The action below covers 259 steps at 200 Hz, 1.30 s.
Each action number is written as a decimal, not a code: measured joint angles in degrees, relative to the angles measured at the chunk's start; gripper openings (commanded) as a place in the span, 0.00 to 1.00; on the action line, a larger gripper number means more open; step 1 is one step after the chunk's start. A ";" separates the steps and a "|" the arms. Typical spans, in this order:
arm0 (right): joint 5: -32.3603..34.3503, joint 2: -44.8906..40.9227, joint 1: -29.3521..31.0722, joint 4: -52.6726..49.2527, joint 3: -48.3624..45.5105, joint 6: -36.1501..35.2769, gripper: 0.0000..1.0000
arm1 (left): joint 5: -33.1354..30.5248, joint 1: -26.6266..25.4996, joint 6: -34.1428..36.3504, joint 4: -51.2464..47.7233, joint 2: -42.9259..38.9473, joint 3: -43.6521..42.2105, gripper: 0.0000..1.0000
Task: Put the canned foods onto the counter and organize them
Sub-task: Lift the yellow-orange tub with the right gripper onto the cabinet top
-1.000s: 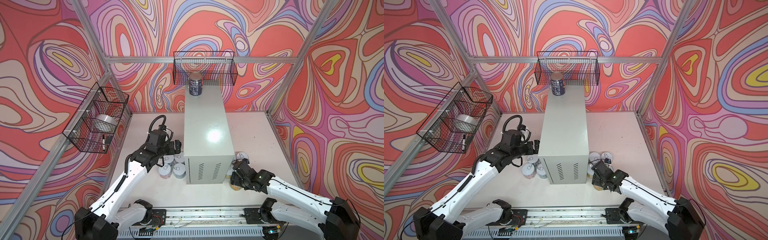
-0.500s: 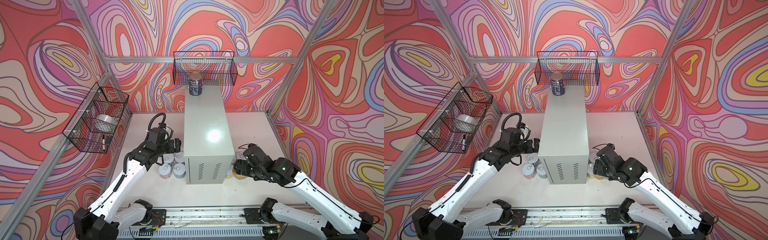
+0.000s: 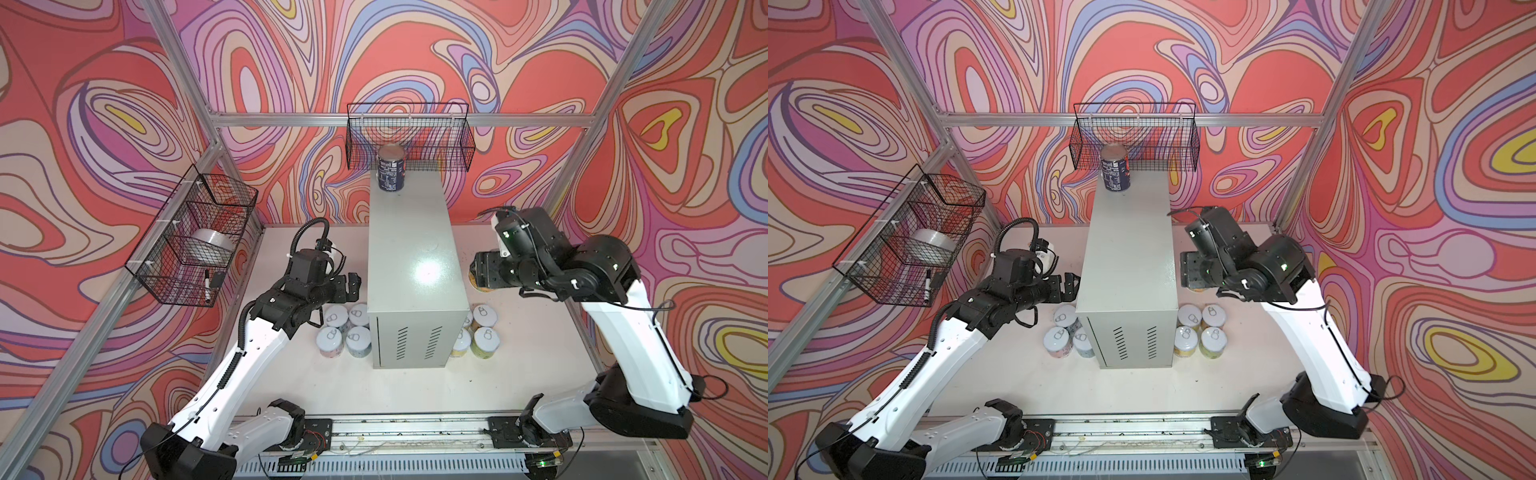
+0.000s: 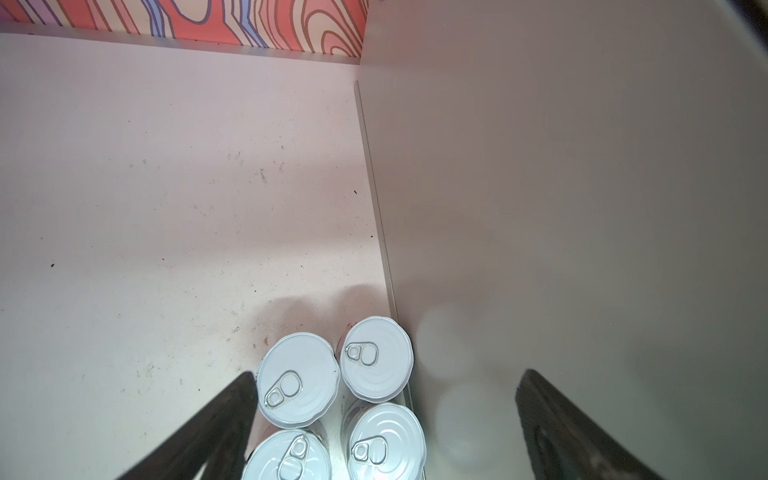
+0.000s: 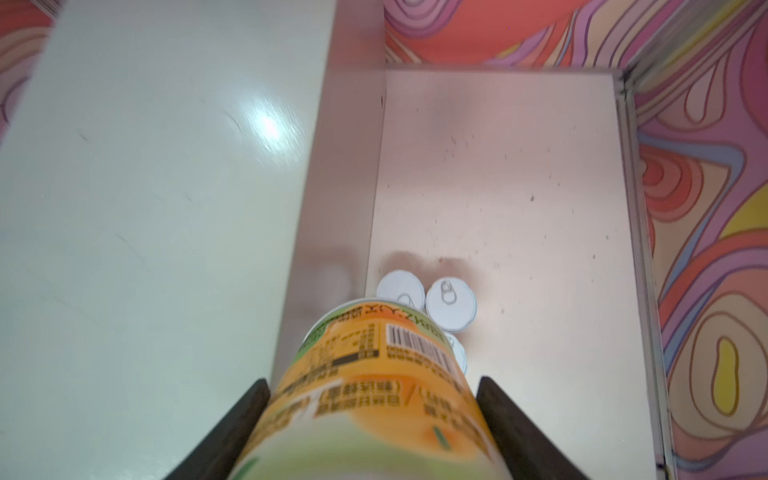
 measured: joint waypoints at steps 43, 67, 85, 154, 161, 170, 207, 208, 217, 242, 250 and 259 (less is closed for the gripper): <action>-1.62 6.75 -0.07 -2.21 9.60 -4.79 0.00 | -0.46 0.04 0.26 -1.38 -0.26 0.24 0.98; -3.63 7.85 -0.07 -2.67 9.68 -6.14 0.00 | -0.87 0.04 0.61 -1.92 -0.76 0.96 0.98; -5.18 8.04 -0.07 -2.45 9.66 -6.82 0.00 | -1.11 0.04 0.85 -1.92 -0.85 1.95 0.98; -10.25 10.14 -0.07 0.94 11.26 -8.31 0.00 | -1.16 0.26 1.22 -1.84 1.18 3.30 0.98; -10.60 11.08 -0.07 0.96 12.37 -8.39 0.00 | -1.20 0.31 1.25 -1.84 1.49 3.30 0.98; -11.15 12.26 -0.07 0.96 13.75 -8.50 0.00 | -1.31 0.31 1.25 -1.81 1.79 3.30 0.98; -13.25 16.13 -0.07 2.12 17.57 -8.76 0.05 | -1.51 0.42 1.16 -1.57 1.97 3.17 0.98; -13.25 16.13 -0.07 2.12 17.57 -8.76 0.05 | -1.51 0.42 1.16 -1.57 1.97 3.17 0.98; -13.31 16.76 -0.07 2.56 18.08 -8.81 0.22 | -1.51 0.42 1.09 -1.44 1.97 3.08 0.98; -13.62 18.25 -0.07 3.23 19.61 -9.03 0.65 | -1.51 0.44 1.01 -1.27 2.16 3.08 0.99; -13.66 18.62 -0.07 3.23 20.09 -9.09 0.74 | -1.51 0.57 1.01 -1.22 2.25 3.06 0.99; -13.79 19.02 -0.07 3.21 20.63 -9.18 0.83 | -1.51 0.79 1.03 -1.07 2.27 2.95 0.99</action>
